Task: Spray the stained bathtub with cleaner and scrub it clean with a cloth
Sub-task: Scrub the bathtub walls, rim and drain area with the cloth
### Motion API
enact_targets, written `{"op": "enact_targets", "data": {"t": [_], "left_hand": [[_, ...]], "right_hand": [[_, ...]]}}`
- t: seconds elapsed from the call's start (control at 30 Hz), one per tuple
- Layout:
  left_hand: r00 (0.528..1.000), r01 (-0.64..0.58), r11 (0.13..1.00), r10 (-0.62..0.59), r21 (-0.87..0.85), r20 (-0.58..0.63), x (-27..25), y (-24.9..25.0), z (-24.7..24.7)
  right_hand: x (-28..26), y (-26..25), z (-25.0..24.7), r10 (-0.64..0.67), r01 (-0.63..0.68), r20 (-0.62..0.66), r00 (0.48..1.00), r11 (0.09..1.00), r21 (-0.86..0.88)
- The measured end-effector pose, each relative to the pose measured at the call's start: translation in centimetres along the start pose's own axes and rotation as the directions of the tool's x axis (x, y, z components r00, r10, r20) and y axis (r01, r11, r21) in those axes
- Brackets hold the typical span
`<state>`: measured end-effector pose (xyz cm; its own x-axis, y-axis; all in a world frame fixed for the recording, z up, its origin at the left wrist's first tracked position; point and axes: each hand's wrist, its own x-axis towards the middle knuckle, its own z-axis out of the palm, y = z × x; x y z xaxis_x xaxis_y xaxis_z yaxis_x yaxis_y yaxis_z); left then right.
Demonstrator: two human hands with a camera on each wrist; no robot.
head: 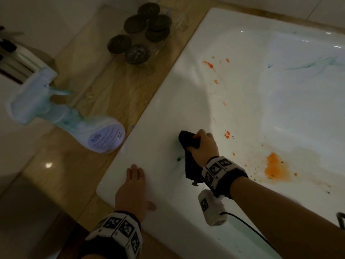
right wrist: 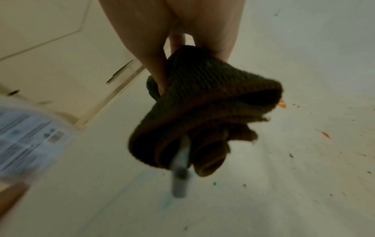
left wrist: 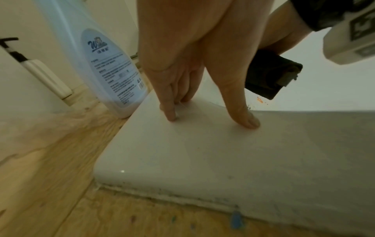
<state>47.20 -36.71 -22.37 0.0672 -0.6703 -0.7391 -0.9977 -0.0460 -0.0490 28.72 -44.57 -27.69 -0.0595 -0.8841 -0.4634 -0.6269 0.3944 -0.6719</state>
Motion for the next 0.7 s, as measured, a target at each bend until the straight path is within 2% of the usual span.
{"op": "enact_targets", "data": {"t": [0.17, 0.23, 0.3, 0.4, 0.57, 0.63, 0.7], "left_hand": [[0.99, 0.006, 0.995, 0.008, 0.096, -0.143, 1.2, -0.1, -2.9], [0.974, 0.001, 1.0, 0.005, 0.027, -0.226, 2.5, 0.2, -4.7], [0.936, -0.044, 0.999, 0.034, -0.021, -0.351, 3.9, 1.0, -7.1], [0.944, 0.019, 0.998, 0.004, 0.066, -0.33, 5.5, 3.0, -11.7], [0.915, -0.123, 0.992, 0.104, -0.024, -0.39, 10.7, 7.6, -17.0], [0.89, -0.165, 0.986, 0.14, -0.021, -0.434, 12.9, 10.0, -18.8], [0.866, -0.219, 0.976, 0.192, -0.005, -0.461, 15.3, 12.4, -20.2]], "right_hand": [[0.9, 1.1, -2.3, 0.029, -0.029, -0.042, 0.999, 1.0, 0.006], [1.4, 1.4, -3.2, 0.032, -0.033, -0.047, 0.998, 0.999, -0.015], [2.6, 1.4, -4.5, 0.038, -0.04, -0.057, 0.998, 0.999, -0.036], [5.2, 1.0, -7.4, 0.048, -0.051, -0.114, 0.992, 0.998, -0.022], [10.9, 1.0, -13.9, 0.187, -0.176, -0.255, 0.949, 0.982, 0.066], [13.3, 1.3, -16.5, 0.247, -0.228, -0.291, 0.924, 0.969, 0.097], [15.4, 2.0, -18.8, 0.249, -0.222, -0.309, 0.918, 0.968, 0.12]]}}
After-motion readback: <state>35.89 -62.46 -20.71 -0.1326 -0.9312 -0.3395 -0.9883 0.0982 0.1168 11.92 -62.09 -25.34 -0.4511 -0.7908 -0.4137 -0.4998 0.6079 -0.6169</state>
